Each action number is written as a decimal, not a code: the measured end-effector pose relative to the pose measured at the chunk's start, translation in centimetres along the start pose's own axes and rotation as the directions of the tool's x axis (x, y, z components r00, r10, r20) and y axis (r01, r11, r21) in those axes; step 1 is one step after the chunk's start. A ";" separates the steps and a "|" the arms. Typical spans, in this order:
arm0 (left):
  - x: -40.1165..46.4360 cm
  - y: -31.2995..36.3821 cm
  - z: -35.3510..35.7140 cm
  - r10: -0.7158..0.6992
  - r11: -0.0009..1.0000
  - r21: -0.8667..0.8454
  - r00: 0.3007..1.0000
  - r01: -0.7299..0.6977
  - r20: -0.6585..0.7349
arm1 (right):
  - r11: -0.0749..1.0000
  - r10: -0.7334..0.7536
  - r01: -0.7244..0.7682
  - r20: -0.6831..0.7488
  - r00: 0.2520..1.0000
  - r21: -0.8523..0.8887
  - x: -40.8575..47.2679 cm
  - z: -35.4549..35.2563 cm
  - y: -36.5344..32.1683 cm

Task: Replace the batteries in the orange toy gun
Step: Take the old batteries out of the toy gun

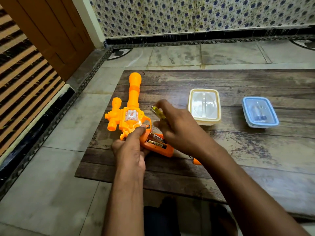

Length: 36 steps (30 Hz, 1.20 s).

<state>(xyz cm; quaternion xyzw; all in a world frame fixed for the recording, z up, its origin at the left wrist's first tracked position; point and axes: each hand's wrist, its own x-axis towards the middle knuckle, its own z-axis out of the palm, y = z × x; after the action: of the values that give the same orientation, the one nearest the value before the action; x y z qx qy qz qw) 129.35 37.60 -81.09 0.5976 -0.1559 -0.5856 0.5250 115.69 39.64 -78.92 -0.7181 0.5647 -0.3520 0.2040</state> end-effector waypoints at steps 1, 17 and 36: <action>-0.1 0.0 0.0 0.007 1.000 0.002 1.000 -0.007 0.001 | 0.999 0.000 0.001 0.037 0.999 -0.040 -0.1 0.2 -0.1; -0.3 0.2 -0.1 0.015 1.000 -0.001 1.000 -0.015 0.000 | 0.992 0.063 -0.072 -0.085 0.994 -0.105 -0.2 2.2 -0.3; 0.2 0.5 -0.6 0.032 0.999 -0.003 0.998 -0.032 -0.049 | 0.847 0.125 -0.075 0.060 0.990 -0.527 3.1 2.2 0.2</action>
<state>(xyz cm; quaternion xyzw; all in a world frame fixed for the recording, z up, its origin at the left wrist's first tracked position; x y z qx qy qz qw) 130.12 37.56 -80.94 0.6083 -0.1514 -0.5625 0.5391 117.52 36.42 -79.66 -0.7315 0.6657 -0.1408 0.0446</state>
